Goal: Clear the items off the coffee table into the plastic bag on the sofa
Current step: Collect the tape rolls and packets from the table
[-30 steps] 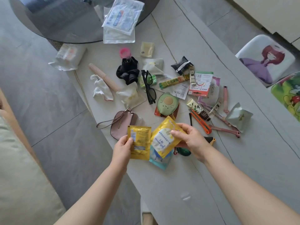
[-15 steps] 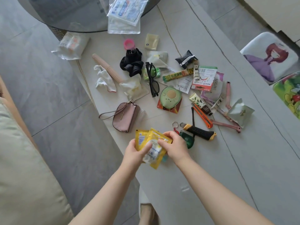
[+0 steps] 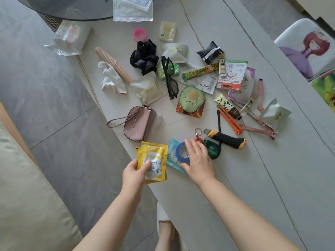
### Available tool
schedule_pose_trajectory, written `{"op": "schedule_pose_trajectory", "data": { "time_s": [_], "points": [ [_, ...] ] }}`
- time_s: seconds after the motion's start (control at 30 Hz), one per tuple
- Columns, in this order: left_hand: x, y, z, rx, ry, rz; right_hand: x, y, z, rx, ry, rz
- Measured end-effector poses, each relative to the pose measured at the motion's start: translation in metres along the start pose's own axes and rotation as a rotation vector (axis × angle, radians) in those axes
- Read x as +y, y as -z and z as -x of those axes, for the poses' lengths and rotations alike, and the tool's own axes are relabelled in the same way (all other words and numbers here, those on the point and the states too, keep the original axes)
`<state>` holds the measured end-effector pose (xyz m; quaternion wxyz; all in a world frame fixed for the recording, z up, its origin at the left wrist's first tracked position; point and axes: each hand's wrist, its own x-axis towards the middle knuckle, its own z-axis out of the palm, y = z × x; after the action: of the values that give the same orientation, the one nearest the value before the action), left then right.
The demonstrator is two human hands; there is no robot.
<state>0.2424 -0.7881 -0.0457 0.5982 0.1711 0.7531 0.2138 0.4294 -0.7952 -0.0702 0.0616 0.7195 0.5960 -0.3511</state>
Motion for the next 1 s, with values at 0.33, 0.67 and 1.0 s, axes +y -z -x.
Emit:
{"op": "schedule_pose_trajectory", "data": {
  "time_s": [0.33, 0.67, 1.0],
  "points": [
    [-0.001, -0.019, 0.006, -0.064, 0.036, 0.019, 0.016, 0.016, 0.017, 0.118, -0.037, -0.191],
    [0.004, -0.043, 0.011, -0.104, 0.03, 0.039, 0.053, 0.035, 0.014, 0.28, -0.181, -0.164],
    [-0.007, -0.049, 0.009, -0.101, 0.037, 0.003, 0.056, 0.02, -0.005, 0.096, -0.153, 0.032]
  ]
}}
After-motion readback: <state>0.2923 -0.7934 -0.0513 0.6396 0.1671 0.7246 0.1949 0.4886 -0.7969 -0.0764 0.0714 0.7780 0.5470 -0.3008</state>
